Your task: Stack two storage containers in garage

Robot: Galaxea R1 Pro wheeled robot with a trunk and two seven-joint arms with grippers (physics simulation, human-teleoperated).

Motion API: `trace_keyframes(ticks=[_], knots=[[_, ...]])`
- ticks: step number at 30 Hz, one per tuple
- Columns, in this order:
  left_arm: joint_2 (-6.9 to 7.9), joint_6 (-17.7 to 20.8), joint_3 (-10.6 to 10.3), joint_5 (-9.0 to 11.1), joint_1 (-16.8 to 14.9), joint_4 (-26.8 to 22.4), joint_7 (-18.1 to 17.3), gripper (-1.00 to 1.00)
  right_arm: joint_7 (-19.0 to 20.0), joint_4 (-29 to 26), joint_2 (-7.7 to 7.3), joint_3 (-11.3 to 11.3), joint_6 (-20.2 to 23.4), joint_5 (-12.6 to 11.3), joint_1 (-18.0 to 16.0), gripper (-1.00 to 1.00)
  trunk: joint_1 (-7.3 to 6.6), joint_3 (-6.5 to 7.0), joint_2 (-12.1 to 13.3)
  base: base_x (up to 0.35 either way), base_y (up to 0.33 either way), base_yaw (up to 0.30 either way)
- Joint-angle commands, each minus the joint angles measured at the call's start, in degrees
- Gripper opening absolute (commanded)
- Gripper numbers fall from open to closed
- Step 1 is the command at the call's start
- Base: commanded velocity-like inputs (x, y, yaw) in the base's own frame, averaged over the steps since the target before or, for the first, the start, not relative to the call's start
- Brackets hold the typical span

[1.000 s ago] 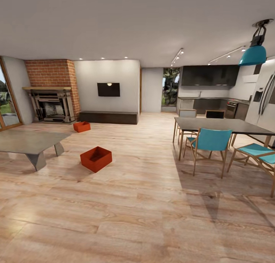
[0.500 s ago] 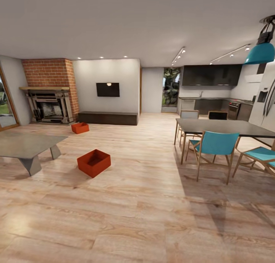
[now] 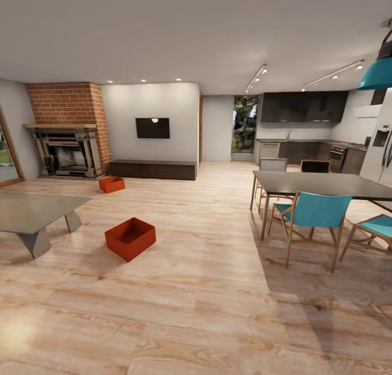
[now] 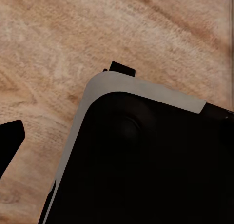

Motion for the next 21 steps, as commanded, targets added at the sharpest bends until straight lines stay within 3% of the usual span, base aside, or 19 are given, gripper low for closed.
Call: trace_keyframes(ticks=[1, 21], knots=[[0.0, -0.11, -0.08, 0.24, -0.01, -0.03, 0.06, 1.0, -0.05, 0.17, 0.03, 0.49, -0.34, -0.56, -0.07, 1.0, 0.03, -0.06, -0.03, 0.326, 0.0, 0.0], [0.0, -0.11, -0.08, 0.24, -0.01, -0.03, 0.06, 1.0, -0.08, 0.17, 0.11, 0.49, -0.34, -0.56, -0.07, 1.0, 0.03, -0.06, -0.03, 0.325, -0.023, 0.0]])
